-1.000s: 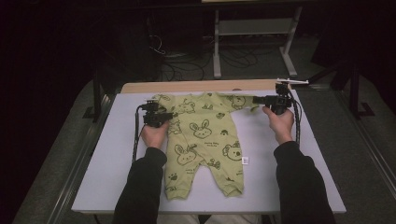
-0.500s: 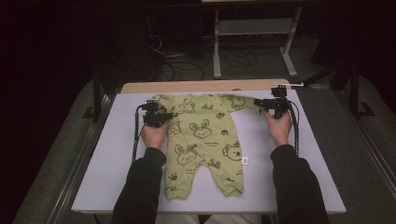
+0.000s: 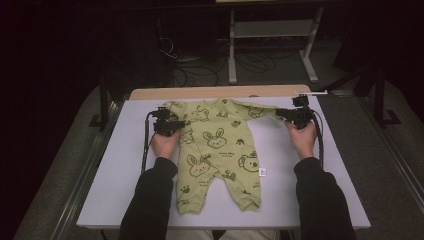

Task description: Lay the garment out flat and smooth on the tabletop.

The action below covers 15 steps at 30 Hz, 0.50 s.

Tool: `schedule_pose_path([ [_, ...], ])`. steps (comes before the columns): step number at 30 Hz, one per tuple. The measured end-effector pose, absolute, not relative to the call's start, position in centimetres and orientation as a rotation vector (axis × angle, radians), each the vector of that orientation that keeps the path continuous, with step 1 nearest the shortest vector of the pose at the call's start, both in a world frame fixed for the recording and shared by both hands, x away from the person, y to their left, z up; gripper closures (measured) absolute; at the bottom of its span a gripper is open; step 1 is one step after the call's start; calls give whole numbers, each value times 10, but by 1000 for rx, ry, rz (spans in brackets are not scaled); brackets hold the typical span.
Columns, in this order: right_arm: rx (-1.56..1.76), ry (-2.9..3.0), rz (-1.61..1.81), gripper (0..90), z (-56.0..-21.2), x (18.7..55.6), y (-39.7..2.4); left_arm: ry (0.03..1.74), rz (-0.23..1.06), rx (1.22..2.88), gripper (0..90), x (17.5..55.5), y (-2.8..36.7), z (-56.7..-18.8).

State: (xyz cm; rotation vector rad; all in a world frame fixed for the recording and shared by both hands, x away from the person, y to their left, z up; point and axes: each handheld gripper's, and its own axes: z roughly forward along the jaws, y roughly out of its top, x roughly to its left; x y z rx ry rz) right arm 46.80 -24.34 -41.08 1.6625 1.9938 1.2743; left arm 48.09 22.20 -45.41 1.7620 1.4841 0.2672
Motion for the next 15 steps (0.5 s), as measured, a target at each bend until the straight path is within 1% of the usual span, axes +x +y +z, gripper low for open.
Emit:
schedule_pose_path([
  [3,1760,1995,1437,807,-404,471,-260,1478,262,1759,821,481,223,-455],
  [8,1847,2026,1406,806,-398,471,-279,1470,254,1768,821,485,221,-453],
  [11,1916,2000,1459,804,-398,472,-289,1459,258,1772,821,486,219,-452],
  [15,1933,1948,1403,776,-398,473,-293,1454,257,1776,821,487,217,-454],
])
